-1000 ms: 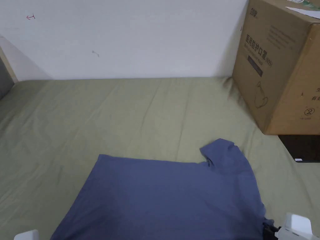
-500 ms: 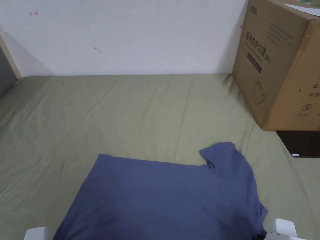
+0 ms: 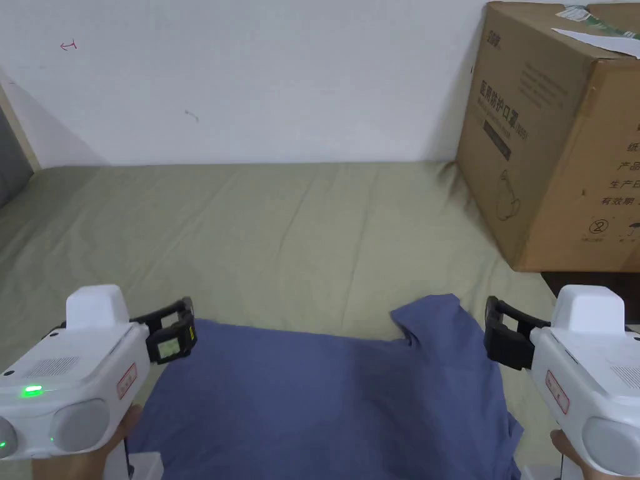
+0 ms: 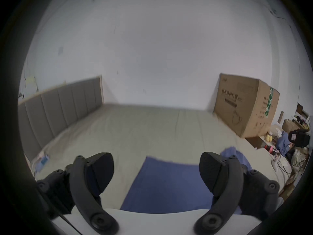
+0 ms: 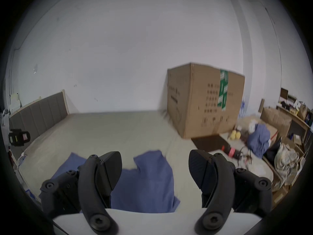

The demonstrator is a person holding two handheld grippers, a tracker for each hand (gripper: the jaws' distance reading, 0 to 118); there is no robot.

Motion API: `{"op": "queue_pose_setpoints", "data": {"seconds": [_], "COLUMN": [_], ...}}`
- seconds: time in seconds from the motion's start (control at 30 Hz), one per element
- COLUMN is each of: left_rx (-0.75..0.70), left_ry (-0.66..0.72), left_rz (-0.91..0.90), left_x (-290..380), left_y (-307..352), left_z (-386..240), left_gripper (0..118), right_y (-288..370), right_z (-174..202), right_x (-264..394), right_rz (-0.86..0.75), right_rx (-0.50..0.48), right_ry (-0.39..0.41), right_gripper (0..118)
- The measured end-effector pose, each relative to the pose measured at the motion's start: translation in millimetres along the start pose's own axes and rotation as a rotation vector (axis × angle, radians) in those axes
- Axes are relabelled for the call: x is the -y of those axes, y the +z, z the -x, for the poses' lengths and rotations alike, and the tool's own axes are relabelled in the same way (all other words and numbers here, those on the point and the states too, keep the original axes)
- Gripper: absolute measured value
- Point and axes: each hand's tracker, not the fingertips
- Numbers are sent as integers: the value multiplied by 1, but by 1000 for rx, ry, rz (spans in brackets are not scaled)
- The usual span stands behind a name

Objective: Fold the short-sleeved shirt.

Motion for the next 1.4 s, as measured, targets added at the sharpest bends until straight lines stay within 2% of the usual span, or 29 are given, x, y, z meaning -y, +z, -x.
{"op": "queue_pose_setpoints", "data": {"seconds": [0.03,0.1,0.13,0.23,0.27,0.47,0.57,0.87,1.07,1.1,1.13,1.2,1.23,1.27,1.37,1.4], "left_rx": [2,4,7,26,27,56,67,112,116,117,99,87,68,55,39,33], "left_ry": [-3,4,8,20,24,18,-4,-10,-66,-62,-57,-42,-28,-32,-75,-82], "left_rz": [-31,-58,-66,-95,-98,-37,87,409,581,616,636,712,749,777,781,791], "left_x": [-3,-6,-6,-1,1,9,7,17,43,48,53,65,72,79,94,99], "left_y": [1,4,6,7,6,-12,-40,-187,-280,-291,-302,-327,-336,-343,-358,-363], "left_z": [-4,-12,-15,-17,-20,-13,-9,16,23,24,26,30,33,34,34,33], "left_gripper": [98,79,66,1,0,0,0,0,0,7,19,75,92,101,100,95], "right_y": [3,9,11,16,17,10,0,-51,-92,-99,-106,-120,-126,-132,-144,-148], "right_z": [4,10,13,20,21,21,21,26,28,27,27,25,24,23,19,18], "right_x": [-3,-5,-6,-4,-4,-3,-3,-3,1,2,4,9,12,14,23,26], "right_rz": [-20,-65,-76,-102,-106,-105,-94,-34,19,28,34,58,72,83,112,120], "right_rx": [6,22,32,42,45,28,23,29,37,38,39,49,51,55,68,72], "right_ry": [12,41,54,74,76,92,79,87,95,97,98,100,99,96,88,87], "right_gripper": [83,75,67,3,1,1,0,1,1,1,1,1,1,1,1,1]}}
